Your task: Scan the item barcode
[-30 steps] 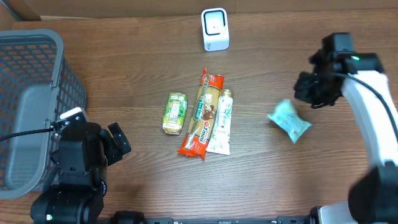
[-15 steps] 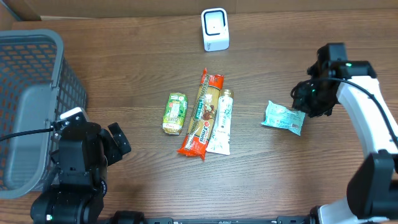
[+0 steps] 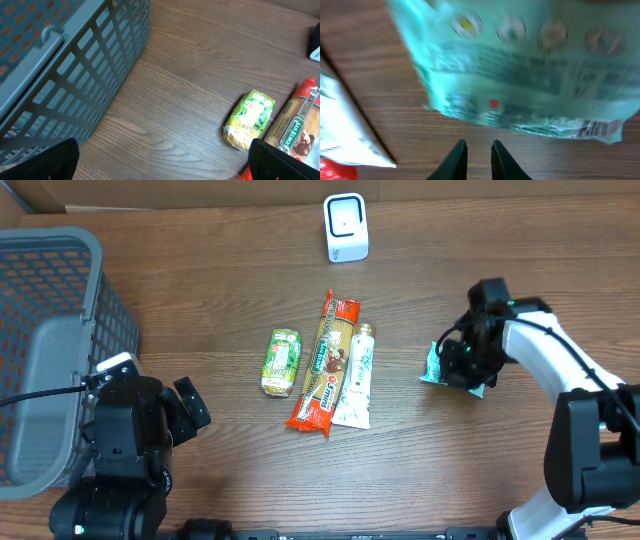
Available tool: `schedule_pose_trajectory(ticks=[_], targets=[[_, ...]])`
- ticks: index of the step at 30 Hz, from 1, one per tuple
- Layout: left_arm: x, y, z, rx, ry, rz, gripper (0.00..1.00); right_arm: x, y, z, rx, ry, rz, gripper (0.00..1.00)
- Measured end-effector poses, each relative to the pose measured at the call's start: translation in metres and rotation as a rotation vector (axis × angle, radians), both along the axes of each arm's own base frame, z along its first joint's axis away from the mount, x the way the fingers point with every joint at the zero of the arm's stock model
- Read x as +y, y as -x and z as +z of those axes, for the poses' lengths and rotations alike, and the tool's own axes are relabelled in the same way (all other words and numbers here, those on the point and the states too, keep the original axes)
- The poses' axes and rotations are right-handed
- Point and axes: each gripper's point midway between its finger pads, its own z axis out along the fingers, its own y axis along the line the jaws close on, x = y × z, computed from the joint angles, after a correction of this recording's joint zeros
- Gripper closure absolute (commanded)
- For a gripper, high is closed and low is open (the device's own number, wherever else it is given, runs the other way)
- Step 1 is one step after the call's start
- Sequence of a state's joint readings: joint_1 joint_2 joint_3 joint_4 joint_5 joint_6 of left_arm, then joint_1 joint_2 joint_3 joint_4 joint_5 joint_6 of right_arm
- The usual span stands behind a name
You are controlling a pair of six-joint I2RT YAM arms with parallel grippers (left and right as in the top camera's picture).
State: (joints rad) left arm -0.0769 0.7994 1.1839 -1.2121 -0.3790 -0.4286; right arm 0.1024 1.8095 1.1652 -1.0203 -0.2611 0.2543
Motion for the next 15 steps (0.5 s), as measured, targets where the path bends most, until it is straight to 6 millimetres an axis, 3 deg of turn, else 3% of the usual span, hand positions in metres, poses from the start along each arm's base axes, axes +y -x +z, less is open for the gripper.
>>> schedule_pose_trajectory(ticks=[7, 15], targets=[[0.0, 0.0, 0.0, 0.0, 0.0, 0.0, 0.0, -0.022, 0.02, -0.026, 0.053, 0.078, -0.083, 0.82], [0.0, 0.0, 0.0, 0.0, 0.0, 0.0, 0.0, -0.071, -0.019, -0.03, -0.077, 0.192, -0.286, 0.81]])
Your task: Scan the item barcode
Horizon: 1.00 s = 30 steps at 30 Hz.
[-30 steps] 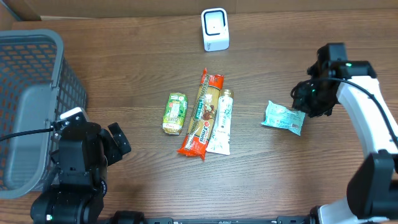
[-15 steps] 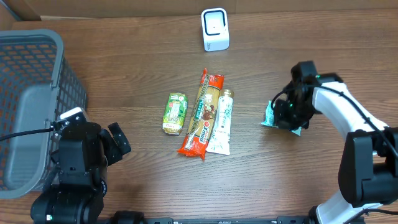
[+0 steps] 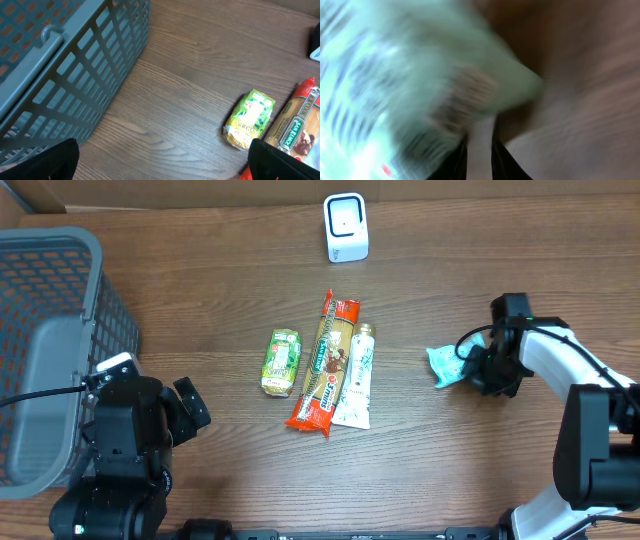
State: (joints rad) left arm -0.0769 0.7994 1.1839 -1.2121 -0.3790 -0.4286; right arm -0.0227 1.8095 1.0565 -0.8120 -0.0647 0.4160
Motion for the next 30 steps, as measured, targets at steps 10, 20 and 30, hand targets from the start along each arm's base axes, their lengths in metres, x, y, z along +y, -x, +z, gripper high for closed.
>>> schedule_pose_trajectory(ticks=[10, 20, 30], targets=[[0.0, 0.0, 0.0, 0.0, 0.0, 0.0, 0.0, -0.019, -0.099, 0.028, -0.426, -0.001, -0.051, 0.68], [0.0, 0.0, 0.0, 0.0, 0.0, 0.0, 0.01, 0.022, -0.08, 0.064, -0.274, -0.245, 0.048, 0.25], [0.0, 0.0, 0.0, 0.0, 0.0, 0.0, 0.01, 0.039, -0.097, 0.078, -0.332, -0.159, 0.158, 0.86]])
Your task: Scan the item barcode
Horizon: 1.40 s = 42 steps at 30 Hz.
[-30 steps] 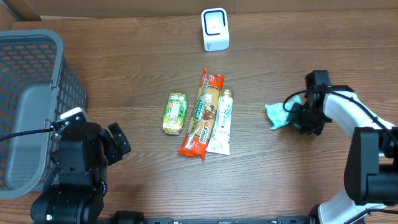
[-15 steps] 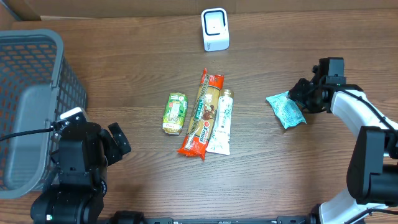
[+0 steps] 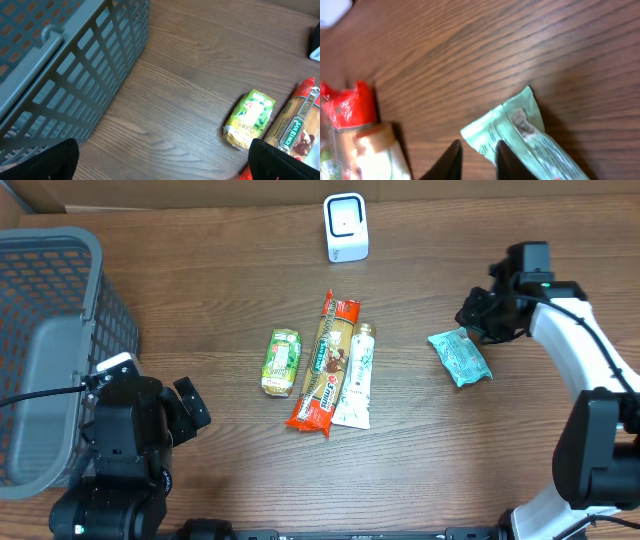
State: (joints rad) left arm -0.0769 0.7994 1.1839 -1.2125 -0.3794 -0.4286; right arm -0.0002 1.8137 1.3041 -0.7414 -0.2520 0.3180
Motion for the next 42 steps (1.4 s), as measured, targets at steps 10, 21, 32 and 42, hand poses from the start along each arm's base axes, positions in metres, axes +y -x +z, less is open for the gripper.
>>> schedule_pose_trajectory(ticks=[10, 21, 32, 42], targets=[[0.0, 0.0, 0.0, 0.0, 0.0, 0.0, 0.0, 0.002, 0.032, -0.063, 0.148, 0.111, 0.02, 0.9], [0.0, 0.0, 0.0, 0.0, 0.0, 0.0, 0.01, 0.003, 0.026, -0.065, 0.07, 0.162, 0.149, 0.75], [0.0, 0.0, 0.0, 0.0, 0.0, 0.0, 0.0, 0.016, 0.023, -0.06, 0.001, 0.202, 0.416, 0.62], [0.0, 0.0, 0.0, 0.0, 0.0, 0.0, 0.0, -0.016, 0.012, 0.032, 0.051, -0.014, -0.041, 0.6]])
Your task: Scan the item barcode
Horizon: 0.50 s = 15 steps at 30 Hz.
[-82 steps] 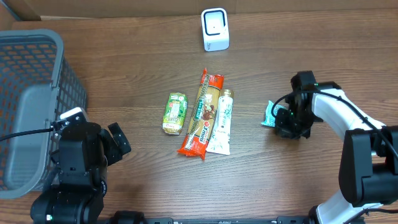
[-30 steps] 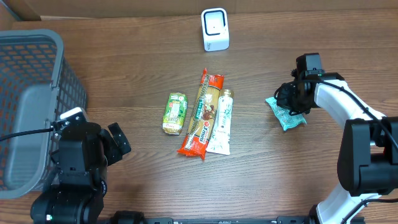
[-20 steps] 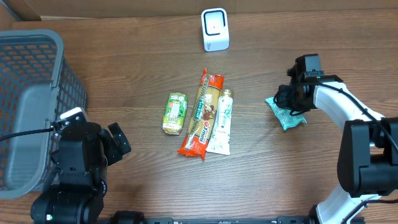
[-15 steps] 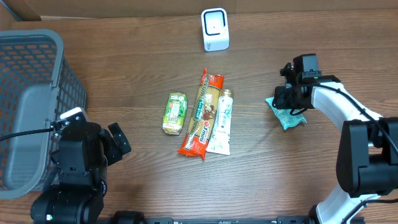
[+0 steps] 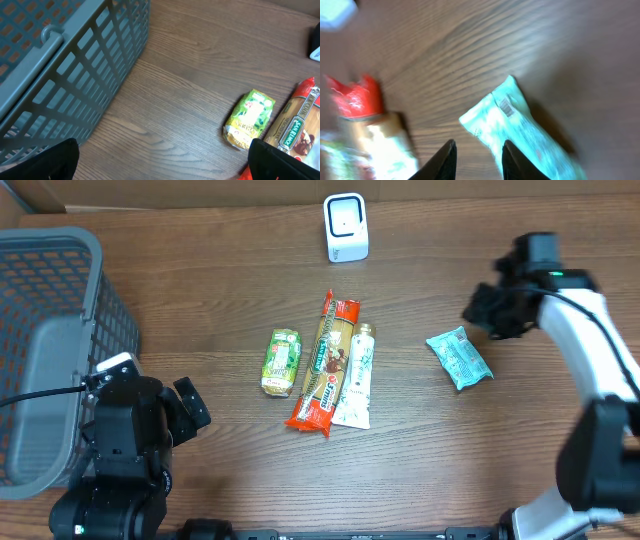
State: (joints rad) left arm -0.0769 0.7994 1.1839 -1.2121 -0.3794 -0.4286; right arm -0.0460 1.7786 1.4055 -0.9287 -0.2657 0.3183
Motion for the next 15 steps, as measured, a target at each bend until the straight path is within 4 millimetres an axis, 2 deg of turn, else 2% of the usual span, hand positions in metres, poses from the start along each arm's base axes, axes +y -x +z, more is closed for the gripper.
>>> schedule_pose_trajectory(ticks=[1, 2, 3, 4, 8, 12, 15], targets=[[0.0, 0.0, 0.0, 0.0, 0.0, 0.0, 0.0, -0.007, 0.006, 0.013, 0.006, -0.017, -0.067, 0.47], [0.0, 0.0, 0.0, 0.0, 0.0, 0.0, 0.0, -0.014, 0.012, 0.023, 0.015, -0.031, -0.124, 0.26], [0.0, 0.0, 0.0, 0.0, 0.0, 0.0, 0.0, -0.019, 0.02, 0.03, 0.033, -0.039, -0.165, 0.17], [0.0, 0.0, 0.0, 0.0, 0.0, 0.0, 0.01, -0.022, 0.028, 0.033, 0.054, -0.039, -0.195, 0.13], [0.0, 0.0, 0.0, 0.0, 0.0, 0.0, 0.01, -0.028, 0.052, 0.021, 0.162, -0.008, -0.262, 0.11], [0.0, 0.0, 0.0, 0.0, 0.0, 0.0, 0.0, -0.031, 0.069, -0.015, 0.228, 0.018, -0.298, 0.11], [0.0, 0.0, 0.0, 0.0, 0.0, 0.0, 0.0, -0.031, 0.083, -0.049, 0.267, 0.019, -0.333, 0.16]])
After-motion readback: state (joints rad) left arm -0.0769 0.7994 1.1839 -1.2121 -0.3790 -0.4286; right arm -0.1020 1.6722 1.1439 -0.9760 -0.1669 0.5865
